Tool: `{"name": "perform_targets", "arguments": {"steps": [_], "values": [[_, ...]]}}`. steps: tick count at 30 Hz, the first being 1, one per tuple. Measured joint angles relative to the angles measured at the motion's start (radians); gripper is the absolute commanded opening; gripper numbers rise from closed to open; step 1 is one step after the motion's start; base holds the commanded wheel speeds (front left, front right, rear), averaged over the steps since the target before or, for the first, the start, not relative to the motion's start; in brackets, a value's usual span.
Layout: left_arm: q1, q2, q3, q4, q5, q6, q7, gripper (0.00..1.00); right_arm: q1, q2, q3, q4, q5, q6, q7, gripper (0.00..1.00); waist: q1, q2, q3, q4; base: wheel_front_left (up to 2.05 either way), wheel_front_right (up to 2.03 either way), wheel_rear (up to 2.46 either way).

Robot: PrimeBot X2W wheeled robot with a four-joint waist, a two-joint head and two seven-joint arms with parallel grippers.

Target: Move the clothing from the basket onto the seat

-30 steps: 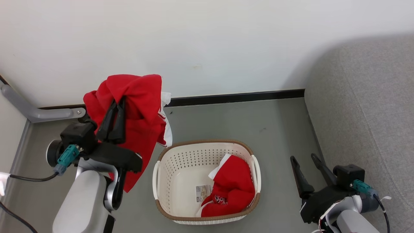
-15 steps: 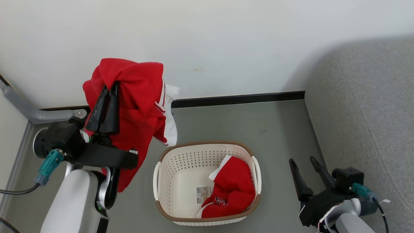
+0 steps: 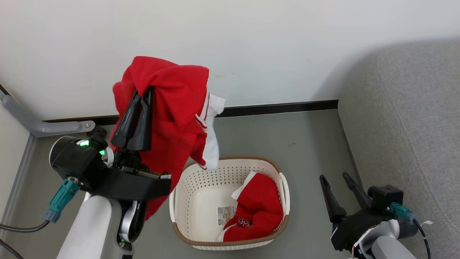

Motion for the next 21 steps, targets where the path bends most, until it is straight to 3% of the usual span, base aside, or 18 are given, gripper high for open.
{"name": "perform_targets", "arguments": {"steps": [21], "values": [[0.013,-0.012,-0.042,-0.068,0.0,0.002,0.071,0.0,-0.007,0.002,0.007,-0.016,-0.007,0.002,0.0,1.0,0.0,-0.0001,0.018,-0.01,0.0,0.0,0.0]]}}
